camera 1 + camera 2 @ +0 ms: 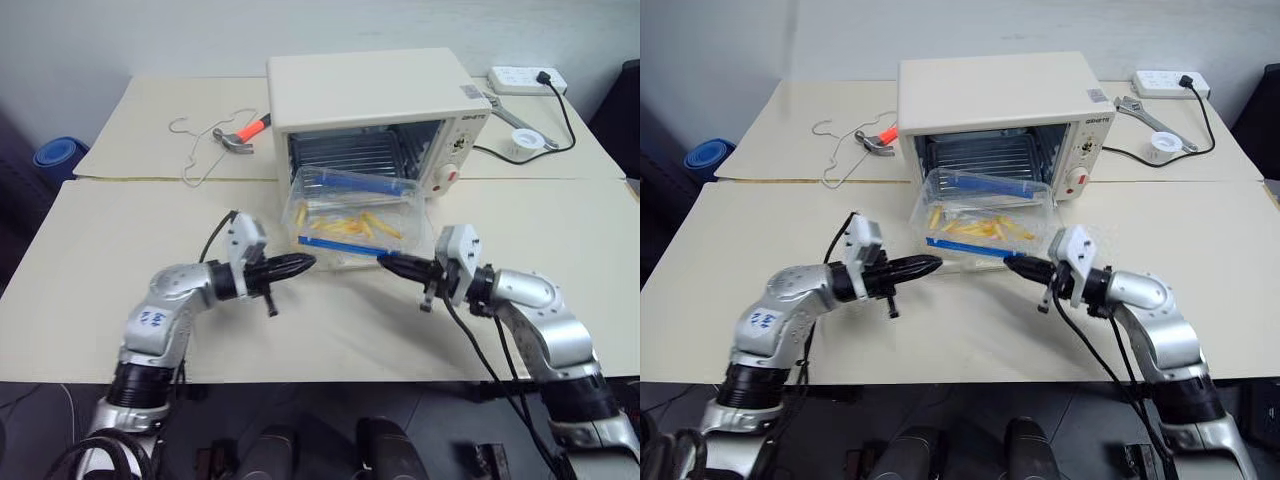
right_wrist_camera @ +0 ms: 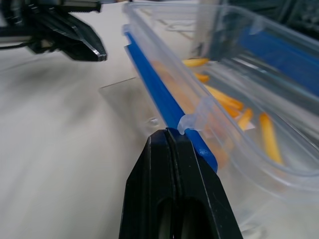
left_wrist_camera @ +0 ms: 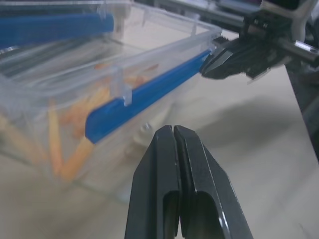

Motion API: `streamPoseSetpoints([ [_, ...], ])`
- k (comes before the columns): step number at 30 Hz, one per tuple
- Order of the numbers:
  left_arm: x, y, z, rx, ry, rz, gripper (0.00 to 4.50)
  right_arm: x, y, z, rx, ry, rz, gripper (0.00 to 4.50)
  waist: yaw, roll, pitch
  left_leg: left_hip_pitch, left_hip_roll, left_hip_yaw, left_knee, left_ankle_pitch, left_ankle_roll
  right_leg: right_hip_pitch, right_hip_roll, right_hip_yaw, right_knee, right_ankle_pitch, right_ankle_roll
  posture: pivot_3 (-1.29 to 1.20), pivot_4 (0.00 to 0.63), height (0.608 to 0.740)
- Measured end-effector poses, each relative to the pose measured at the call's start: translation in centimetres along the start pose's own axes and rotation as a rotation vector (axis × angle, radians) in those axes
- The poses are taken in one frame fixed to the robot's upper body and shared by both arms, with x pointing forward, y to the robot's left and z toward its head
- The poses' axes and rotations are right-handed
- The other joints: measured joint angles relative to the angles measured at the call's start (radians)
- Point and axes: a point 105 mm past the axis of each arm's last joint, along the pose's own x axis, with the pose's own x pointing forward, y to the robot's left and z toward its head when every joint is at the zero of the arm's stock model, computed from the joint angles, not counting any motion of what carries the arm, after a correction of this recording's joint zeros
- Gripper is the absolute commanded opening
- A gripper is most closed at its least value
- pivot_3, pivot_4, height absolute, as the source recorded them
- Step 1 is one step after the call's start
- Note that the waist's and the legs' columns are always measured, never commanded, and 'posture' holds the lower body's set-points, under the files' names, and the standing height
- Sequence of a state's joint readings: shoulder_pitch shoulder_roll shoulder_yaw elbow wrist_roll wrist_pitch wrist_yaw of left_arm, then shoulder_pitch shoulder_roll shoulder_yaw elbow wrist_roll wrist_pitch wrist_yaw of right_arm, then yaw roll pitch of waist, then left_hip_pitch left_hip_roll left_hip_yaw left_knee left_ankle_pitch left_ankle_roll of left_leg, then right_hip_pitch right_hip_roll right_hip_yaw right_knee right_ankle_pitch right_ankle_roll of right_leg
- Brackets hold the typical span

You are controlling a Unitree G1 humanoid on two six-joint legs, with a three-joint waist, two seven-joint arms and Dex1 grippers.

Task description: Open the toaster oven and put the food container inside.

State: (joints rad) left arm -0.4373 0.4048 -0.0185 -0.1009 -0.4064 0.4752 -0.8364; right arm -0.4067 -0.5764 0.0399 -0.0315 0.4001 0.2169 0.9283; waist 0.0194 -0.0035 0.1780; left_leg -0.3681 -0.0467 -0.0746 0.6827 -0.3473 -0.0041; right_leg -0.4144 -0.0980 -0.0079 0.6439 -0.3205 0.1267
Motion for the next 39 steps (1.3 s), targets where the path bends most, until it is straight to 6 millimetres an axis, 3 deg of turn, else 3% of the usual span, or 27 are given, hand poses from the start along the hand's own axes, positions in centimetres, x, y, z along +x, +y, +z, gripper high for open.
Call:
streamPoseSetpoints([
  [8,3.4,3.2,0.0,-0.014,-0.067,0.222,0.04,2.6,-5.8,0.5,-0.070,-0.008,-0.137,0.00,-0.021,0.000,0.000,-0.001,0.000,0.000,0.000,0.000,0.000,-0.001,0.000,-0.002,0.000,0.000,0.000,0.00,0.150,0.740],
  [19,5.1,7.8,1.5,0.028,-0.158,0.457,0.04,5.9,-8.5,-0.8,-0.050,-0.004,-0.246,0.00,-0.023,0.000,0.000,-0.002,-0.002,-0.001,0.001,0.000,0.000,-0.001,-0.002,-0.004,0.001,0.000,0.000,0.00,0.150,0.740],
  [24,4.3,7.9,1.7,0.061,-0.162,0.449,0.04,5.8,-8.2,-0.6,-0.044,-0.018,-0.196,0.00,-0.040,0.000,0.000,-0.002,-0.001,-0.001,0.000,0.000,0.000,-0.002,-0.001,-0.003,0.001,0.000,0.000,0.00,0.150,0.740],
  [26,2.8,6.9,1.1,0.061,-0.141,0.391,0.04,4.9,-7.6,-0.5,-0.042,-0.023,-0.135,0.00,-0.049,0.000,0.000,-0.002,0.000,-0.002,0.000,0.000,0.000,-0.003,-0.002,-0.003,0.001,0.000,0.000,0.00,0.150,0.740],
  [29,0.2,5.8,0.4,0.039,-0.096,0.329,0.60,2.0,-7.5,-0.7,-0.025,-0.011,-0.103,0.00,-0.050,0.000,0.000,-0.003,0.000,-0.002,0.000,0.000,0.000,-0.004,-0.003,-0.003,0.001,0.000,0.000,0.00,0.150,0.740],
  [33,-3.9,4.0,1.1,0.047,-0.065,0.238,1.85,-2.0,-7.3,-0.8,-0.027,0.036,-0.085,0.00,-0.049,0.000,0.000,-0.003,0.001,-0.001,-0.001,0.000,-0.001,-0.003,-0.005,-0.001,0.000,0.000,0.000,0.00,0.150,0.740],
  [36,-9.2,3.1,0.5,0.091,0.037,0.193,2.77,-7.6,-9.0,-3.1,-0.011,0.175,-0.182,0.00,-0.047,0.001,0.000,-0.002,0.001,0.000,-0.002,0.000,-0.001,-0.003,-0.005,-0.001,-0.002,0.000,0.000,0.00,0.150,0.740],
  [37,-10.4,2.3,0.5,0.088,0.046,0.143,3.04,-8.6,-9.4,-3.9,-0.007,0.209,-0.211,0.00,-0.047,0.001,0.000,-0.002,0.001,0.000,-0.002,0.000,-0.001,-0.002,-0.005,-0.001,-0.006,0.000,0.000,0.00,0.150,0.740],
  [39,-10.9,0.7,0.5,0.073,0.034,0.035,3.65,-9.3,-9.6,-5.5,0.013,0.248,-0.233,0.00,-0.047,0.001,0.000,0.001,0.001,0.000,-0.001,-0.001,-0.001,0.002,-0.005,-0.001,-0.008,0.000,-0.001,0.00,0.150,0.740],
])
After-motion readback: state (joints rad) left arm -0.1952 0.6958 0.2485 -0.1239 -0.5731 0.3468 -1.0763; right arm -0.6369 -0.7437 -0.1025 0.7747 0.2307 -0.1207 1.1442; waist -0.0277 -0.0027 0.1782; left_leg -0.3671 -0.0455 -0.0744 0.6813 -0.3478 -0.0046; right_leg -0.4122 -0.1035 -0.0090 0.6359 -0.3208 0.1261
